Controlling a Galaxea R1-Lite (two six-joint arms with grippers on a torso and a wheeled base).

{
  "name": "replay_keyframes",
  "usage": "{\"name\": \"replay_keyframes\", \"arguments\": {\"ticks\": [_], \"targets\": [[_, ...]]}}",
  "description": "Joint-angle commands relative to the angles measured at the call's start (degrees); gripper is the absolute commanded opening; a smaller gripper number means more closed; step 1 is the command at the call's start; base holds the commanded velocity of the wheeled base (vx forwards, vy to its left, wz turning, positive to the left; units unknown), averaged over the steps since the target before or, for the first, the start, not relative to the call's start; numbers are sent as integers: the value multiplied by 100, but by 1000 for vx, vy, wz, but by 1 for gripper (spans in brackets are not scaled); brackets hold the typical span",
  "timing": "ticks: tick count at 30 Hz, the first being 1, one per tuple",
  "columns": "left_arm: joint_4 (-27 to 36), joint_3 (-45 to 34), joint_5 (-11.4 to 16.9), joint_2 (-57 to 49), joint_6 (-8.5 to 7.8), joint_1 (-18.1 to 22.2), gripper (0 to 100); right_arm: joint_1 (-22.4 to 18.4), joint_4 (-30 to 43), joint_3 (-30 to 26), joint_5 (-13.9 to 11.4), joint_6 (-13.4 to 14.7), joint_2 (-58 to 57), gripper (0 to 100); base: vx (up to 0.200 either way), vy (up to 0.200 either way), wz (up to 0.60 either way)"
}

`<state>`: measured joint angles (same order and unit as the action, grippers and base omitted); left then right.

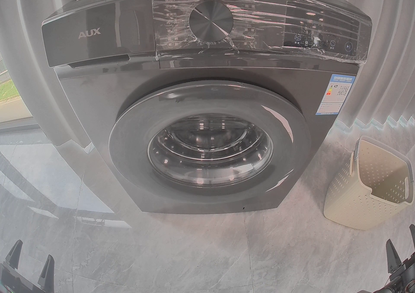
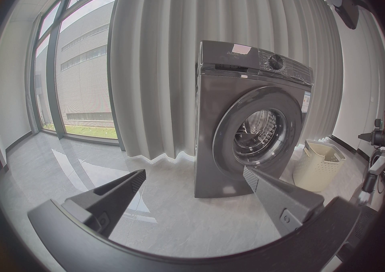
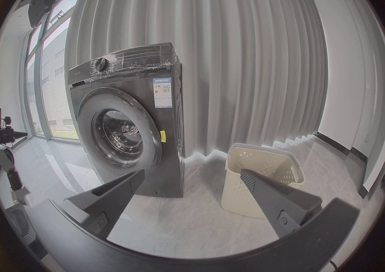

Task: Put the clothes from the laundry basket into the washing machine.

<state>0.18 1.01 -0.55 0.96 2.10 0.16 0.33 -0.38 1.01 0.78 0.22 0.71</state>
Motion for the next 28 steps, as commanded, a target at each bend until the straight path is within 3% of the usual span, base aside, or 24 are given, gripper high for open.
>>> {"name": "replay_keyframes", "arguments": {"ticks": [1, 28], "targets": [[-1, -92, -7, -96, -8, 2, 100, 2, -6, -101, 1, 13, -9, 100, 0, 0, 0], [-9, -92, -7, -96, -69, 11, 100, 11, 3, -101, -8, -4, -9, 100, 0, 0, 0]]}}
